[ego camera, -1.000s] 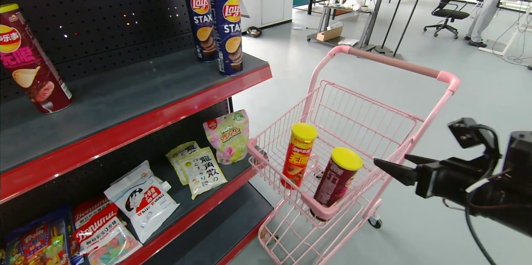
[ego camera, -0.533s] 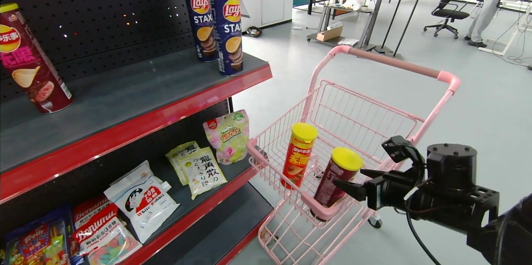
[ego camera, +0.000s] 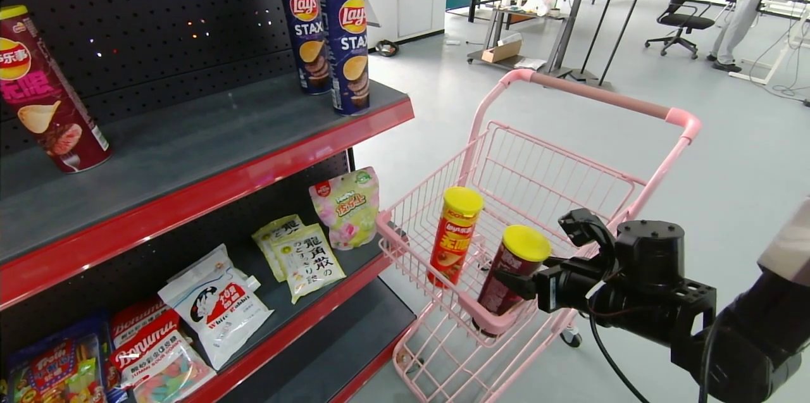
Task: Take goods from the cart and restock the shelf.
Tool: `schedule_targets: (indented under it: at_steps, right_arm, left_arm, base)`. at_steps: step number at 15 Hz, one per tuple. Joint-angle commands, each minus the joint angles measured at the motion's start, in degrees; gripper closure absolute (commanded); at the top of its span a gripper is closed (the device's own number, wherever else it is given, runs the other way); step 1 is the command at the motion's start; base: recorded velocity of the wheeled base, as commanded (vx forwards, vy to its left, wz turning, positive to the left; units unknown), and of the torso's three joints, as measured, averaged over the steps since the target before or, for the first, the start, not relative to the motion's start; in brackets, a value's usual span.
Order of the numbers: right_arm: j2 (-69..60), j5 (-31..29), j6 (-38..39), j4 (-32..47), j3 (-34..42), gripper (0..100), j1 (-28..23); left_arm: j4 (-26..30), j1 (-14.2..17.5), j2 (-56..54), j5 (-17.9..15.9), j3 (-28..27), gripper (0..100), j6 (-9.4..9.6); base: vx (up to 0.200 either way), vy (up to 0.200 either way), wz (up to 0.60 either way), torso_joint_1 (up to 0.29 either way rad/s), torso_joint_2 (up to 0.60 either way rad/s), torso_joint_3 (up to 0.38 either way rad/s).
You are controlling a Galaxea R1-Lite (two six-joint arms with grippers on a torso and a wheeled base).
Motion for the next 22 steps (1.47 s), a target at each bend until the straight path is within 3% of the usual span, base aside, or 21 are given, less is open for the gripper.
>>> schedule_targets:
  at_steps: [1,9,10,16,18,22]
  right_arm:
    - [2.2,0.0,-0.1,0.0,-1.6,0,-1.0]
    - [7.0,-0.1,0.1,-0.1,-8.1,0,-0.1]
    - [7.5,-0.1,0.1,-0.1,-8.7,100,-0.1]
    - [7.6,-1.8,0.1,-2.2,-8.4,100,2.1]
    - [2.1,-7.3,0.1,-2.4,-7.0,100,5.7]
    - [-13.8,-10.1,-5.1,2.6,-8.1,100,8.6]
  left_arm:
    - [0.0,0.0,0.0,0.0,0.0,0,-0.03]
    - [0.0,0.0,0.0,0.0,0.0,0,-0.03]
    - [0.0,0.0,0.0,0.0,0.0,0,-0.03]
    - [0.0,0.0,0.0,0.0,0.0,0,-0.03]
    - [0.0,0.0,0.0,0.0,0.0,0,-0.03]
    - [0.0,0.0,0.0,0.0,0.0,0,-0.03]
  base:
    - [0.0,0.0,0.0,0.0,0.0,0.0]
    - [0.0,0.0,0.0,0.0,0.0,0.0]
    - [0.0,0.0,0.0,0.0,0.0,0.0]
    - [0.0,0.0,0.0,0.0,0.0,0.0]
    - [0.0,0.0,0.0,0.0,0.0,0.0]
    - [0.0,0.0,0.0,0.0,0.0,0.0]
